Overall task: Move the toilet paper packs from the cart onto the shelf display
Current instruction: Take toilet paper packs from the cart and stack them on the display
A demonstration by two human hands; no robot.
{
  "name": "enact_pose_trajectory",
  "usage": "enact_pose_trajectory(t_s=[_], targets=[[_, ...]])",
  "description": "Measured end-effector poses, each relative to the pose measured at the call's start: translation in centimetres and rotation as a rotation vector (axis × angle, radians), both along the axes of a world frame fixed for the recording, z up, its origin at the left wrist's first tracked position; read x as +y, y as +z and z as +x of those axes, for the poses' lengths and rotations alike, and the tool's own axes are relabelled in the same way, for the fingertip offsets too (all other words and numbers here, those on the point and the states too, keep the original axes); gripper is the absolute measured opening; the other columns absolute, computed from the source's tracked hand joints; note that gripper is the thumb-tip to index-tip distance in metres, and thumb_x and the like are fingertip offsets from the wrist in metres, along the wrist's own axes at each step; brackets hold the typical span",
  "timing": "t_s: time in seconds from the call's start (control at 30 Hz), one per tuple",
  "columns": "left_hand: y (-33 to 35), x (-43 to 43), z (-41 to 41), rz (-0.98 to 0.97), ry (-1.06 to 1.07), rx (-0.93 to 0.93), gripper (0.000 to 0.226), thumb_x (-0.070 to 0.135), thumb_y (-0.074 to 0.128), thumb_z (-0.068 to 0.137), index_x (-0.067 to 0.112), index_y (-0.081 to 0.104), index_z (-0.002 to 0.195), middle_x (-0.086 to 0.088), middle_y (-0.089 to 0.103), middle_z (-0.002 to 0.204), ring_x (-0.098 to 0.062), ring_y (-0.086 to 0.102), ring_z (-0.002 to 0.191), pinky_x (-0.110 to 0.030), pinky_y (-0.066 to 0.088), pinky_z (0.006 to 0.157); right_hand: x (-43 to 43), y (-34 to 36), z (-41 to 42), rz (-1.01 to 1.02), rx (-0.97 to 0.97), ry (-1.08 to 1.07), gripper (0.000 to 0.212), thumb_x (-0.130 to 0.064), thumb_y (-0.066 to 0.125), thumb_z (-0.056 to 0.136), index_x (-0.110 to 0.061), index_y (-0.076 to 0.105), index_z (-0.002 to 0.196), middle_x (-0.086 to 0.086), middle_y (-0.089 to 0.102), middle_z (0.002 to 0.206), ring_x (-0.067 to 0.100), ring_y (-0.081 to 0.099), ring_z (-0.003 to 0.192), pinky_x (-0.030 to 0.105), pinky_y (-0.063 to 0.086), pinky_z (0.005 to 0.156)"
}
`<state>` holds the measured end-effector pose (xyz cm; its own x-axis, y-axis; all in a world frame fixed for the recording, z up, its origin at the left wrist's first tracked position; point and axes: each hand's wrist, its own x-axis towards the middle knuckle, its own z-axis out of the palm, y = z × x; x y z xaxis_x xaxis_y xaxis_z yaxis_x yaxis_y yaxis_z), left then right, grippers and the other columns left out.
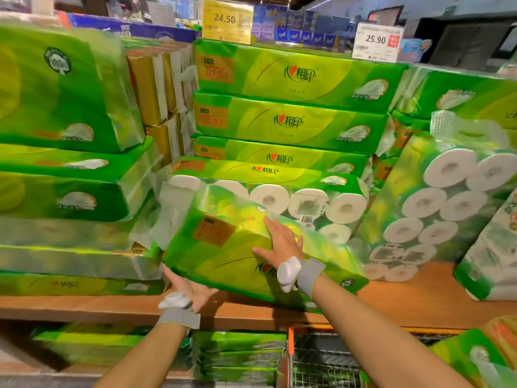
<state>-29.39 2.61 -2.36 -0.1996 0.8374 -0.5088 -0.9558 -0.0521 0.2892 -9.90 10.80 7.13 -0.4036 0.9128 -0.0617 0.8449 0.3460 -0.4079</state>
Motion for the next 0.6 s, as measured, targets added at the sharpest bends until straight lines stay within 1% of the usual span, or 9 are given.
enact_pose_trajectory(t_s=[0.07, 0.13, 0.17, 0.23, 0.27, 0.33, 0.4, 0.47, 0.6], targets=[[-1.0, -0.2, 0.1, -0.08, -0.108, 0.068, 0.106, 0.097, 0.024, 0.054, 0.045, 0.019, 0.146, 0.001, 0.011, 0.159, -0.039, 0.012, 0.144, -0.072, 0.022, 0.1, -0.3, -0.5, -0.3, -0.012, -0.038, 0.016, 0.083, -0.055, 0.056, 0.084, -0.033, 0.009, 0.149, -0.004, 0.01, 0.159, 0.023, 0.009, 0.146, 0.064, 0.004, 0.112], [-1.9, -0.8, 0.5, -0.146, -0.126, 0.091, 0.107, 0.095, 0.022, 0.061, 0.036, 0.005, 0.15, -0.006, 0.0, 0.16, -0.039, 0.003, 0.145, -0.072, 0.014, 0.102, -0.7, -1.1, -0.5, -0.028, -0.083, 0.025, 0.082, -0.055, 0.056, 0.084, -0.034, 0.01, 0.148, -0.006, 0.01, 0.159, 0.021, 0.009, 0.146, 0.065, 0.003, 0.111], [-2.0, -1.1, 1.1, -0.207, -0.139, 0.204, 0.109, 0.089, 0.032, 0.067, 0.027, -0.002, 0.15, -0.012, -0.004, 0.16, -0.042, -0.001, 0.144, -0.068, 0.002, 0.107, -0.9, -1.4, -0.6, -0.041, -0.107, 0.023, 0.081, -0.055, 0.056, 0.084, -0.034, 0.011, 0.148, -0.007, 0.01, 0.159, 0.02, 0.01, 0.146, 0.066, 0.003, 0.111], [-2.3, -1.9, 1.6, -0.529, -0.282, 0.786, 0.137, 0.063, 0.078, 0.056, 0.008, -0.006, 0.149, -0.031, 0.005, 0.154, -0.052, 0.01, 0.139, -0.057, -0.014, 0.111, -1.2, -2.4, -1.0, -0.065, -0.175, 0.025, 0.079, -0.053, 0.057, 0.084, -0.034, 0.013, 0.147, -0.008, 0.01, 0.159, 0.018, 0.01, 0.146, 0.069, -0.001, 0.109], [-2.5, -2.4, 1.7, -0.67, -0.437, 1.118, 0.146, 0.05, 0.088, 0.046, 0.002, -0.005, 0.148, -0.034, 0.015, 0.15, -0.052, 0.019, 0.136, -0.056, -0.003, 0.115, -1.4, -2.9, -1.2, -0.072, -0.214, 0.034, 0.078, -0.051, 0.058, 0.084, -0.033, 0.014, 0.147, -0.007, 0.011, 0.159, 0.018, 0.011, 0.146, 0.069, -0.002, 0.108], [-3.2, -2.8, 1.6, -0.873, -0.691, 1.39, 0.156, 0.062, 0.085, 0.042, -0.003, -0.012, 0.146, -0.032, 0.024, 0.148, -0.044, 0.033, 0.134, -0.051, 0.025, 0.111, -1.6, -3.9, -1.7, -0.092, -0.266, 0.055, 0.077, -0.047, 0.06, 0.084, -0.033, 0.016, 0.146, -0.006, 0.011, 0.158, 0.018, 0.012, 0.146, 0.071, -0.003, 0.106], [-4.5, -2.4, 1.0, -0.947, -0.842, 1.532, 0.162, 0.087, 0.063, 0.039, -0.006, -0.021, 0.142, -0.026, 0.025, 0.151, -0.033, 0.039, 0.133, -0.045, 0.032, 0.107, -1.8, -4.7, -2.1, -0.129, -0.278, 0.072, 0.075, -0.043, 0.061, 0.084, -0.033, 0.02, 0.145, -0.006, 0.011, 0.158, 0.018, 0.011, 0.146, 0.072, -0.002, 0.105], [-5.1, -1.9, 0.9, -1.006, -0.986, 1.639, 0.162, 0.094, 0.05, 0.036, -0.007, -0.023, 0.14, -0.023, 0.017, 0.154, -0.028, 0.04, 0.133, -0.041, 0.035, 0.106, -2.0, -5.4, -2.3, -0.164, -0.264, 0.085, 0.073, -0.04, 0.061, 0.085, -0.032, 0.021, 0.145, -0.006, 0.009, 0.158, 0.017, 0.008, 0.147, 0.073, -0.002, 0.105], [-4.2, -1.8, 1.5, -1.006, -0.974, 1.678, 0.148, 0.082, 0.063, 0.053, -0.004, -0.016, 0.143, -0.014, 0.041, 0.146, -0.025, 0.052, 0.123, -0.039, 0.041, 0.098, -1.9, -6.4, -2.1, -0.156, -0.256, 0.056, 0.07, -0.042, 0.06, 0.086, -0.036, 0.022, 0.145, -0.008, 0.003, 0.159, 0.019, -0.002, 0.147, 0.073, -0.001, 0.104]])
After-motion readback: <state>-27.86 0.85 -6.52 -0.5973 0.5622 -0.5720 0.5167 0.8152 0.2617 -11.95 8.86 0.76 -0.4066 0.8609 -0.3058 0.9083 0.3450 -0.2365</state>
